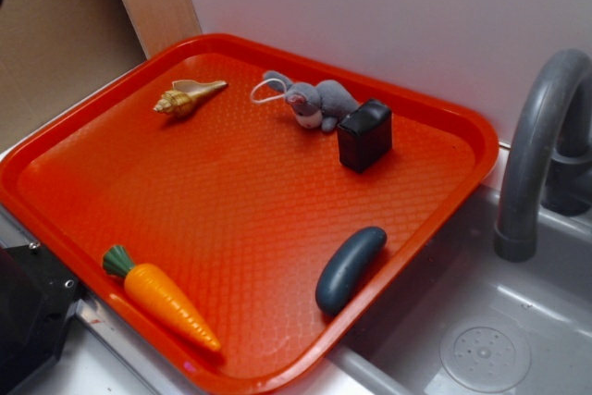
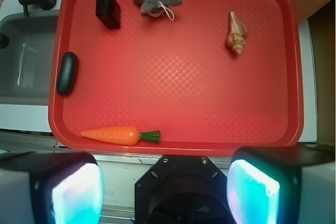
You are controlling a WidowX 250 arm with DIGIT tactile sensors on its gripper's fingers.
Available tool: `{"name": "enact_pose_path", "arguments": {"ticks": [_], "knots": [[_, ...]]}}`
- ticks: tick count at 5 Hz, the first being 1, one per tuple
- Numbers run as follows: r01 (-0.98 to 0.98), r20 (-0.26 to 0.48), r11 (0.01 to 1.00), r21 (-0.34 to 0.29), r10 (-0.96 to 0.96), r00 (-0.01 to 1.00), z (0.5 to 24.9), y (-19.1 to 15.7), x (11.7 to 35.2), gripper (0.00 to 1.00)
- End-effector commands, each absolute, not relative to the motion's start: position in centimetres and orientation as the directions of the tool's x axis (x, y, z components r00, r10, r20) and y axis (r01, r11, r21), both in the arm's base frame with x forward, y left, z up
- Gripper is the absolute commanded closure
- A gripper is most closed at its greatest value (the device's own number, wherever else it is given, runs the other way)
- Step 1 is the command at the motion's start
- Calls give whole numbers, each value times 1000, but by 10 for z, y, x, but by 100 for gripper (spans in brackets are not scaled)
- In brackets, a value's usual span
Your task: Grab the black box.
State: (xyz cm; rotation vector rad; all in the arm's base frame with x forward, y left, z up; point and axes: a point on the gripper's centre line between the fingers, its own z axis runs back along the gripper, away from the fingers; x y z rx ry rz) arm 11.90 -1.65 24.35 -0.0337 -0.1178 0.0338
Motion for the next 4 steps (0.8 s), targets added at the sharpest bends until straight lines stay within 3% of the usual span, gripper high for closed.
{"name": "enact_pose_path", "arguments": {"ticks": [1, 2, 3, 4], "knots": [[-32, 117, 999, -36, 36, 993, 244, -16, 119, 0], [-81, 104, 997, -2, 81, 991, 211, -36, 169, 0], [-82, 98, 997, -7, 82, 992, 191, -68, 219, 0], [-110, 108, 994, -6, 110, 988, 181, -94, 254, 0]]}}
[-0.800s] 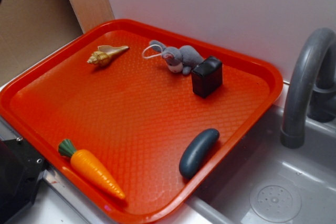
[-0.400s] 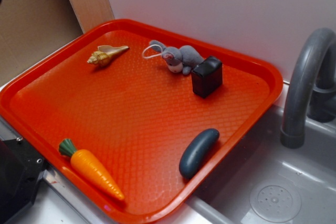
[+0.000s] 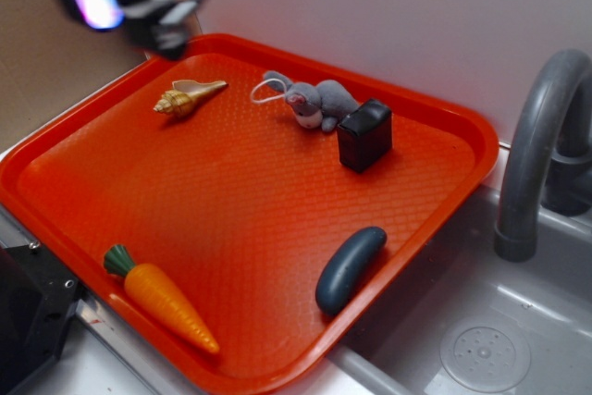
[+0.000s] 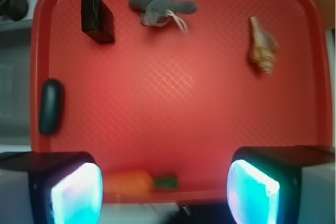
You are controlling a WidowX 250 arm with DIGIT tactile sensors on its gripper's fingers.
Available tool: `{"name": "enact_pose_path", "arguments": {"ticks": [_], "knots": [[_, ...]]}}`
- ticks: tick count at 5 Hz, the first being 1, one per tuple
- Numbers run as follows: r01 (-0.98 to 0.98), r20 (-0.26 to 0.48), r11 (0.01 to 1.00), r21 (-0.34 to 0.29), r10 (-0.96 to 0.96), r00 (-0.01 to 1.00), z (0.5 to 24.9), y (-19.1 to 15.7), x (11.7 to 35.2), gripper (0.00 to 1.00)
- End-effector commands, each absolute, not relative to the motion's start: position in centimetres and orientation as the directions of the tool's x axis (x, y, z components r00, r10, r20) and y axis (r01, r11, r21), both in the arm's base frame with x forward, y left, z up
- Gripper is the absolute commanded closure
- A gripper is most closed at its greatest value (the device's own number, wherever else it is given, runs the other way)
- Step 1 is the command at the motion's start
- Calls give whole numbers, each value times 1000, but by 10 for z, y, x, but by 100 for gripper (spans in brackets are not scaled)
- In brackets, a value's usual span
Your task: Grab the black box.
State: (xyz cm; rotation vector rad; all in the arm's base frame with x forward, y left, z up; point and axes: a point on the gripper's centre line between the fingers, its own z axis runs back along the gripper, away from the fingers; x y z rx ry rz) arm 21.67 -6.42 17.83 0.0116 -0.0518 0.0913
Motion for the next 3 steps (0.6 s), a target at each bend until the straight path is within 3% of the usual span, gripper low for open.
{"name": "enact_pose_path", "arguments": {"ticks": [1, 3], "knots": [[-124, 134, 992, -35, 128, 983, 171, -102, 276, 0], [-135, 203, 989, -67, 146, 968, 123, -100, 304, 0]]}}
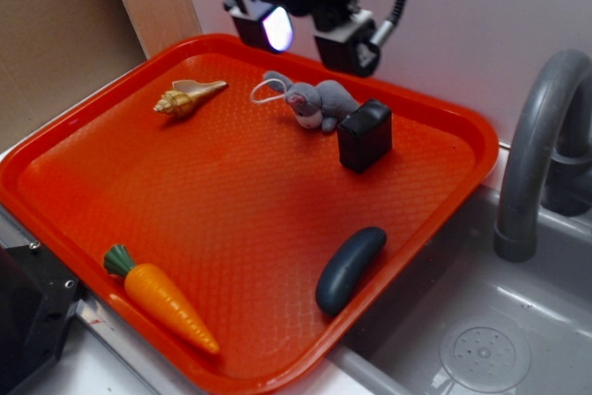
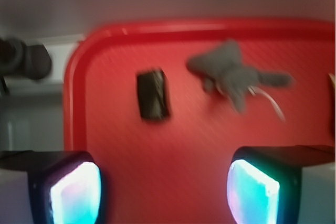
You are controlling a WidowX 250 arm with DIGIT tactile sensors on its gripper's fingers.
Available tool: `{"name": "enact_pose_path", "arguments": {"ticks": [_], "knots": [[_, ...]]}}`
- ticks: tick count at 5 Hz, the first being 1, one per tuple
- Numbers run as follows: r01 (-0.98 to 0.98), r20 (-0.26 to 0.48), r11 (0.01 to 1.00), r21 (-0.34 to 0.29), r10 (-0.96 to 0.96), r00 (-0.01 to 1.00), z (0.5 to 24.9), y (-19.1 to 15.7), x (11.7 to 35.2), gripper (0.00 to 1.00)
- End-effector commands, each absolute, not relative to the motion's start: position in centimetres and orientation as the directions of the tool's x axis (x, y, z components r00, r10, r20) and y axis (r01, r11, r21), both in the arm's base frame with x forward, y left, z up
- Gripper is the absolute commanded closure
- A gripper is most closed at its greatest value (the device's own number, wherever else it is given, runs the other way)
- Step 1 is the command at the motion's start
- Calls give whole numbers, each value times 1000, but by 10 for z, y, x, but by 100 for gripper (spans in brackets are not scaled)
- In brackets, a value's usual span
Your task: Grab the black box.
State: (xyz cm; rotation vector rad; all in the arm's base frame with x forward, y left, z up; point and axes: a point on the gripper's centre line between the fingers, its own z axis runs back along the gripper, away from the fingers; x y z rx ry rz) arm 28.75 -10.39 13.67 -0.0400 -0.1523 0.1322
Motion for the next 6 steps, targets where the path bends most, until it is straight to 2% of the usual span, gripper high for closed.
{"name": "enact_pose_path", "arguments": {"ticks": [1, 2, 3, 4, 5, 6], "knots": [[-137, 198, 990, -36, 141, 970, 99, -103, 319, 0], [-104, 226, 994, -43, 111, 968, 71, -95, 347, 0], [-99, 199, 995, -13, 100, 975, 45, -100, 360, 100], [-86, 183, 996, -37, 92, 979, 52, -98, 363, 100], [-90, 171, 991, -103, 107, 979, 78, -89, 360, 100], [-87, 196, 988, -129, 111, 974, 106, -76, 359, 100]]}}
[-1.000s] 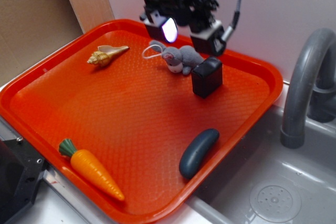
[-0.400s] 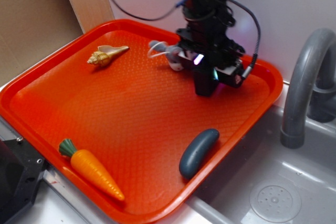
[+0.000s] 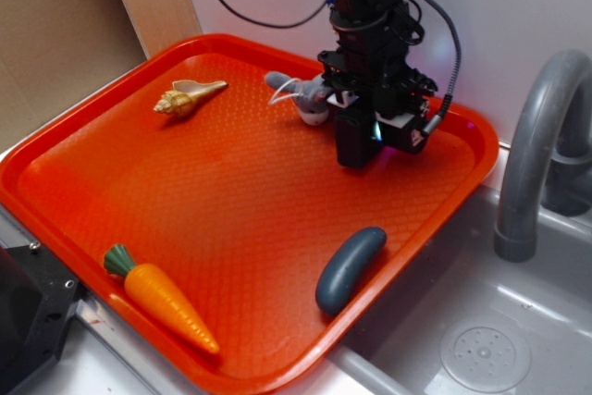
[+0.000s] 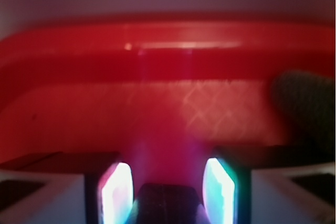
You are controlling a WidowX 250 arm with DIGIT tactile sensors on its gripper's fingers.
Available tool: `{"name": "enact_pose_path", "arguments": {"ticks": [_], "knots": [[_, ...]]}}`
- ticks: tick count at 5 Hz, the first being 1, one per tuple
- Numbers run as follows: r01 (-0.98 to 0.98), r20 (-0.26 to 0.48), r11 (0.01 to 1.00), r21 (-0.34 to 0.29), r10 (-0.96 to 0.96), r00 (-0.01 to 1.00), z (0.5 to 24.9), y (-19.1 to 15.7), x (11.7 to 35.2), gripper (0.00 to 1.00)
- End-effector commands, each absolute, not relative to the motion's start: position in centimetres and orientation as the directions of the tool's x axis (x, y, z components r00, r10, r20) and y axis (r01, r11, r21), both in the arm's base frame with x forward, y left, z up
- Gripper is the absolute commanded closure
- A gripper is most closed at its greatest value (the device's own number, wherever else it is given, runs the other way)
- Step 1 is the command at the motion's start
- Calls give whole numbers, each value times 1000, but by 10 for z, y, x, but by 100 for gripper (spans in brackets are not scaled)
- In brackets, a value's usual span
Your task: Grab the black box.
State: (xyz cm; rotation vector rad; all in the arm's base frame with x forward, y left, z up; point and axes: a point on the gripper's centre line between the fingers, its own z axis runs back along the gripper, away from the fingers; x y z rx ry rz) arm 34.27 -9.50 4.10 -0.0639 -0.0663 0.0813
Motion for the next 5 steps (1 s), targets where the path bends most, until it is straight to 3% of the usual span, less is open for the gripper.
{"name": "enact_pose_path", "arguments": {"ticks": [1, 2, 3, 4, 5], "knots": [[-64, 215, 992, -108, 86, 973, 157, -46, 341, 100], [-85, 261, 996, -33, 91, 961, 196, -9, 304, 100], [-130, 246, 991, -25, 133, 960, 217, 14, 268, 100], [-127, 282, 991, -35, 131, 950, 201, 25, 246, 100], [-111, 266, 993, -36, 116, 957, 187, 22, 245, 100]]}}
